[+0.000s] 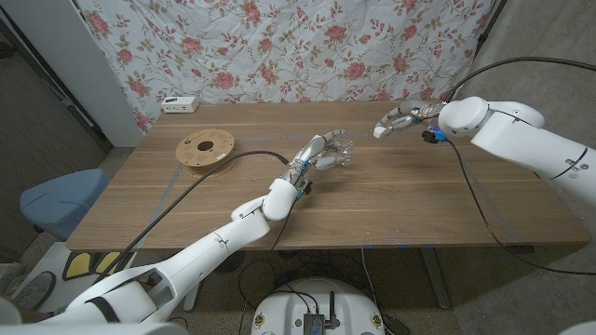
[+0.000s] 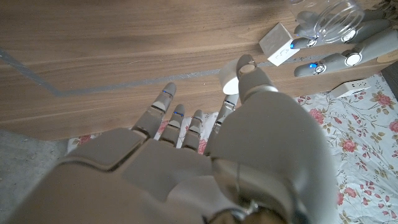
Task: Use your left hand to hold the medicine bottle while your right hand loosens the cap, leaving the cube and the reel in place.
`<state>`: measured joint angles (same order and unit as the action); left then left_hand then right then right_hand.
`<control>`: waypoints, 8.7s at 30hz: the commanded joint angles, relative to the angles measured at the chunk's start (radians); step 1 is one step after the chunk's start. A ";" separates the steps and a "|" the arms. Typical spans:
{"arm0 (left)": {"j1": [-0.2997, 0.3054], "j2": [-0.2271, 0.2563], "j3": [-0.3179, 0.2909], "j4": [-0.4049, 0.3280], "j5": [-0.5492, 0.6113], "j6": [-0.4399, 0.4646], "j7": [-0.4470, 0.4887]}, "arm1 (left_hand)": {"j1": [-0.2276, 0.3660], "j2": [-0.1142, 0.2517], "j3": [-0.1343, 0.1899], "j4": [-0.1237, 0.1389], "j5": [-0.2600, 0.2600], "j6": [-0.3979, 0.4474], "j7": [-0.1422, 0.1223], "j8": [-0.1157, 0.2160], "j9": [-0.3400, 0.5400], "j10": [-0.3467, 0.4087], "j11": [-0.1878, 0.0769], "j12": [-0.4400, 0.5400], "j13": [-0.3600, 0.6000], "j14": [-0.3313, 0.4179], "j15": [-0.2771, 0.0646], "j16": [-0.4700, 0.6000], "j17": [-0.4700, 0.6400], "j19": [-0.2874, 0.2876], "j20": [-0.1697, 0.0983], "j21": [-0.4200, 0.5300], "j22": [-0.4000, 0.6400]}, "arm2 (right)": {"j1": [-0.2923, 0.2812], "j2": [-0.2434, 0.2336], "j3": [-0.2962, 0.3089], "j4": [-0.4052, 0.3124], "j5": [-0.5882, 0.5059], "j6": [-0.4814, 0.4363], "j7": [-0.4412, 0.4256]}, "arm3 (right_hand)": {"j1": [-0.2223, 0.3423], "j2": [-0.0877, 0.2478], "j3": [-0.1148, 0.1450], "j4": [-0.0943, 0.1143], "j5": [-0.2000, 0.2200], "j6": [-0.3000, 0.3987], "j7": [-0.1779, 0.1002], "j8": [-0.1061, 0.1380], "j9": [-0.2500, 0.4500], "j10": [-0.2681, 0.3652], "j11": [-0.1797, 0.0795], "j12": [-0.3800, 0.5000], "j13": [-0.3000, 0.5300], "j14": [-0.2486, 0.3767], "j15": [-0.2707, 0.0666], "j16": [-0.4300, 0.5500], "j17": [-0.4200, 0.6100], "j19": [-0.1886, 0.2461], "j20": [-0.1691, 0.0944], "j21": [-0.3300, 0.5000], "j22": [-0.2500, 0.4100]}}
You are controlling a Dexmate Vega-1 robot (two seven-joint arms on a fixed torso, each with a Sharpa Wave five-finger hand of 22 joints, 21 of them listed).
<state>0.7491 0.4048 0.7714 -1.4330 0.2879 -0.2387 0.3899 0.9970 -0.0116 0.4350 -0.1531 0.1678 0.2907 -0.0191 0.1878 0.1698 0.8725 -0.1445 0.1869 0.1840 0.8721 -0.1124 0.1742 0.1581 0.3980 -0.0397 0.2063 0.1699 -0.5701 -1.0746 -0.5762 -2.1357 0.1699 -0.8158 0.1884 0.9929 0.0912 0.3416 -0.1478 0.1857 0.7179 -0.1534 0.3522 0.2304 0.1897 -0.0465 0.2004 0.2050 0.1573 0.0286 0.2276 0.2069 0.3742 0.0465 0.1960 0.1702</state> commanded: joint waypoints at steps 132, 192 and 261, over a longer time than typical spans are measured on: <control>0.071 -0.022 0.016 0.105 0.004 0.034 0.181 | -0.023 -0.014 -0.031 0.009 0.016 0.016 -0.054 -0.005 0.006 -0.017 -0.009 0.002 0.003 -0.058 -0.105 -0.003 0.005 -0.062 -0.033 -0.020 0.001 | -0.071 0.219 -0.204 0.190 -0.247 -0.054 -0.259 | -0.053 -0.032 -0.050 0.000 -0.010 0.033 -0.003 0.007 0.002 0.058 -0.011 0.003 0.001 0.042 -0.033 0.011 0.003 0.037 -0.004 -0.001 0.003; 0.059 -0.003 0.003 0.111 -0.050 0.033 0.100 | -0.065 -0.089 -0.146 0.022 0.035 -0.079 -0.131 -0.010 0.006 -0.198 -0.016 -0.012 0.003 -0.248 -0.090 -0.005 0.006 -0.133 0.023 -0.022 0.002 | -0.047 0.269 -0.249 0.245 -0.314 -0.095 -0.272 | -0.080 -0.046 -0.052 0.001 -0.004 0.044 -0.012 0.010 0.000 0.052 -0.014 -0.001 0.001 0.037 -0.035 0.001 0.004 0.015 -0.011 -0.007 0.000; 0.106 0.050 -0.066 0.022 -0.153 -0.044 -0.018 | -0.206 -0.074 -0.242 0.082 0.083 -0.170 -0.150 -0.007 0.005 -0.422 0.024 -0.004 0.002 -0.483 0.003 -0.006 0.007 -0.246 0.074 -0.023 0.003 | -0.153 0.199 -0.159 0.185 -0.220 0.017 -0.282 | -0.208 -0.125 -0.084 0.023 0.009 -0.293 0.050 -0.120 0.009 -0.136 0.080 -0.020 0.005 -0.134 0.046 -0.042 0.011 -0.142 0.027 -0.024 0.000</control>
<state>0.8608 0.4480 0.7118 -1.4225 0.1618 -0.2508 0.4042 0.7928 -0.0963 0.1952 -0.0731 0.2441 0.1300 -0.1661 0.1769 0.1723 0.4629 -0.1248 0.1814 0.1862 0.4006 -0.0436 0.1705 0.1629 0.1615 0.0354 0.1809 0.1696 -0.6836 -0.8360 -0.7841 -1.9206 -0.0884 -0.8678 -0.0983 0.7928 -0.0326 0.2645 -0.1255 0.1896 0.4355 -0.1071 0.2360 0.2352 0.0638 0.0323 0.1810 0.2072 0.0363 0.0699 0.1878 0.2165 0.2429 0.0739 0.1736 0.1678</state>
